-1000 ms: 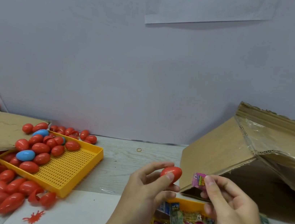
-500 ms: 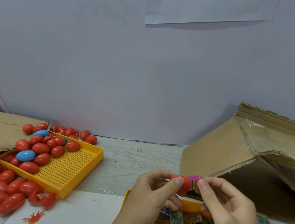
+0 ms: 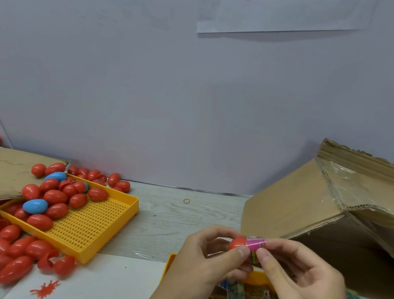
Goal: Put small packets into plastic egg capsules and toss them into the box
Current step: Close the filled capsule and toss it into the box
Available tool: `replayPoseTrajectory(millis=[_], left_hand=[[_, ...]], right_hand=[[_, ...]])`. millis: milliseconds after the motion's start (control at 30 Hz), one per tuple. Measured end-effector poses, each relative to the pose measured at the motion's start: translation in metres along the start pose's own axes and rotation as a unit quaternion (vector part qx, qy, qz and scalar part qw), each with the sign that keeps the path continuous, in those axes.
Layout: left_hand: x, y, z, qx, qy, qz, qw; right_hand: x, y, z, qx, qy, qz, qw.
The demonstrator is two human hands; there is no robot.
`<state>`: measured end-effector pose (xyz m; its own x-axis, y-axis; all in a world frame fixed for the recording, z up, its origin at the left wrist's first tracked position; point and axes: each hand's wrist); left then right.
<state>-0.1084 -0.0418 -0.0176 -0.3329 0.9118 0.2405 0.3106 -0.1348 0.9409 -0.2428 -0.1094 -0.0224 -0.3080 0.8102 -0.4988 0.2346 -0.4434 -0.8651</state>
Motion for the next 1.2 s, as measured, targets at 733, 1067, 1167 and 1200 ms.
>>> replayPoseTrajectory(millis=[733,1067,1167,1200], left_hand=[[0.002,-0.002,0.001,-0.116,0.041,-0.052,0.991],[0.004,0.000,0.001,-0.149,0.064,-0.057,0.985],[0.004,0.000,-0.001,-0.161,0.067,-0.056,0.983],[0.004,0.000,-0.001,-0.161,0.065,-0.056,0.983]], right_hand=[[0.001,-0.008,-0.002,0.011,0.029,-0.023,0.999],[0.000,-0.013,-0.002,0.010,0.061,-0.040,0.997],[0.000,-0.014,-0.003,0.002,0.049,-0.046,0.998],[0.000,-0.013,-0.004,-0.002,0.048,-0.047,0.998]])
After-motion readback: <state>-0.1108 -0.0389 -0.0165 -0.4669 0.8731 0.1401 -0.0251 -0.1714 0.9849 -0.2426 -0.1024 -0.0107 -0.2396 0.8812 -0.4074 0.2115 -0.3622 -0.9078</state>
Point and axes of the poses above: each hand's wrist, its own x-axis away from the middle knuckle, its own z-axis out of the back of the hand, y = z × x, and after that the axes turned 15 degrees about z, right-handed
